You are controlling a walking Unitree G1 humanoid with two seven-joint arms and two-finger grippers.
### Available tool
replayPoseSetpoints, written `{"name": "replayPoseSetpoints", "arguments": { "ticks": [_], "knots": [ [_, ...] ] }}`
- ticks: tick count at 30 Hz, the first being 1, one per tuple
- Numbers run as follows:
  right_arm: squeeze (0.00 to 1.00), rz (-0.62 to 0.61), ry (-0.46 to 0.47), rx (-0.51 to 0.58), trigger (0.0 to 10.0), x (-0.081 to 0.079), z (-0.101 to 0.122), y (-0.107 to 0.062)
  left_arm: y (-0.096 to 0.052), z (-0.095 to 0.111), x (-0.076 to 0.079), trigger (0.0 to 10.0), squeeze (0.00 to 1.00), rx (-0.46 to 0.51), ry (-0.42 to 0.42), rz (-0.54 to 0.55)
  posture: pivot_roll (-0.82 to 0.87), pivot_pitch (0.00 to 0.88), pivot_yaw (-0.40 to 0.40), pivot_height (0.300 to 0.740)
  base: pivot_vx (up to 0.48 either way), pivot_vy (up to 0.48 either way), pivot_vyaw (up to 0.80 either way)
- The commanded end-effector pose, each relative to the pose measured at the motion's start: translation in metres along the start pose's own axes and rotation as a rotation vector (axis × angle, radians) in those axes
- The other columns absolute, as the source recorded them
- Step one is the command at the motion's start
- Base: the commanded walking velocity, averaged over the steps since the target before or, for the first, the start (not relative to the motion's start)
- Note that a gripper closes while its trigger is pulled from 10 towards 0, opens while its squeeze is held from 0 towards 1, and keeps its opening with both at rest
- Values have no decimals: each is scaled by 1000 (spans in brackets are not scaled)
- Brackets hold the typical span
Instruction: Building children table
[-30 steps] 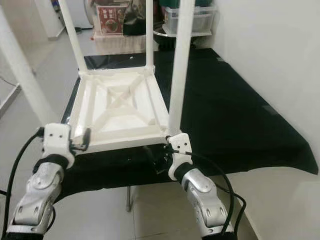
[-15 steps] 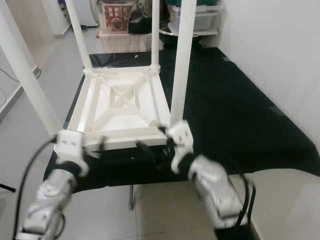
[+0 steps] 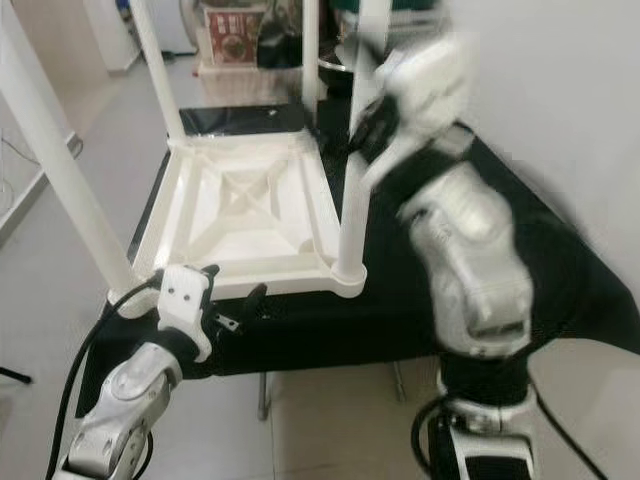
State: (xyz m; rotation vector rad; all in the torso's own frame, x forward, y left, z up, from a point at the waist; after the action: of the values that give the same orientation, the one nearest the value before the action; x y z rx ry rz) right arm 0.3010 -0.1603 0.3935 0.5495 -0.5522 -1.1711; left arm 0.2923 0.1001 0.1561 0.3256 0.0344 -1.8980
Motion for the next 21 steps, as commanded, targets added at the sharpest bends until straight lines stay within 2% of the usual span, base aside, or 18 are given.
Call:
{"name": "replayPoseSetpoints", "arguments": {
  "ticks": [1, 3, 5, 7, 8, 9, 10, 11, 12, 14, 18, 21],
  "knots": [
    [0, -169, -32, -74, 10000, 29, -15, -5, 0, 5, -5, 10000, 0, 25, 4, 22, -66, 33, -10, 740, 0, 0, 0],
    [0, -178, -27, -99, 10000, 31, -20, -6, 0, 7, -7, 10000, 0, 37, 4, 32, -65, 32, -10, 740, 0, 0, 0],
    [0, -136, 21, -138, 10000, 22, -31, -6, 1, 13, -12, 10000, 0, 59, 1, 51, -63, 34, -10, 740, 0, 0, 0],
    [0, -136, 21, -138, 10000, 22, -31, -6, 1, 13, -12, 10000, 0, 59, 1, 51, -63, 34, -10, 740, 0, 0, 0],
    [0, -50, 91, -185, 10000, 2, -43, -5, 1, 18, -17, 10000, 0, 77, 0, 74, -58, 41, -10, 740, 0, 0, 0],
    [0, -50, 91, -185, 10000, 2, -43, -5, 1, 18, -17, 10000, 0, 77, 0, 74, -58, 41, -10, 740, 0, 0, 0],
    [0, 43, 163, -217, 10000, -16, -52, -5, 1, 21, -21, 10000, 0, 85, 1, 97, -50, 47, -14, 740, 0, 0, 0],
    [0, 86, 192, -225, 10000, -23, -54, -5, 0, 22, -22, 10000, 0, 85, 1, 106, -48, 51, -15, 740, 0, 0, 0],
    [0, 86, 192, -225, 10000, -23, -54, -5, 0, 22, -22, 10000, 0, 85, 1, 106, -48, 51, -15, 740, 0, 0, 0],
    [0, 134, 214, -227, 10000, -34, -55, -5, -1, 22, -24, 10000, 0, 86, 3, 122, -46, 54, -16, 740, 0, 0, 0],
    [0, 117, 235, -258, 10000, -30, -65, -7, -4, 22, -24, 10000, 0, 82, 2, 129, -41, 66, -22, 740, 0, 0, 0],
    [0, 55, 204, -305, 10000, -22, -78, -7, -6, 22, -24, 10000, 0, 80, 3, 131, -39, 71, -21, 740, 0, 0, 0]
  ]
}}
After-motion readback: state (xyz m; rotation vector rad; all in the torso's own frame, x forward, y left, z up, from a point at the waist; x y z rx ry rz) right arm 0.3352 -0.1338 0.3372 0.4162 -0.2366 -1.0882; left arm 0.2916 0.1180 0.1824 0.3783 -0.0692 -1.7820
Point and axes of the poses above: a point about 5 cm out from each wrist's last joint towards the gripper, its own y axis pointing out of the wrist towards the gripper, its own z axis along the axis of the wrist's last joint, x = y × z, the point moved 2 cm from there along y, pointing out of the wrist towards the gripper, and after that the axes turned 11 degrees about y, right-handed, at the moved point
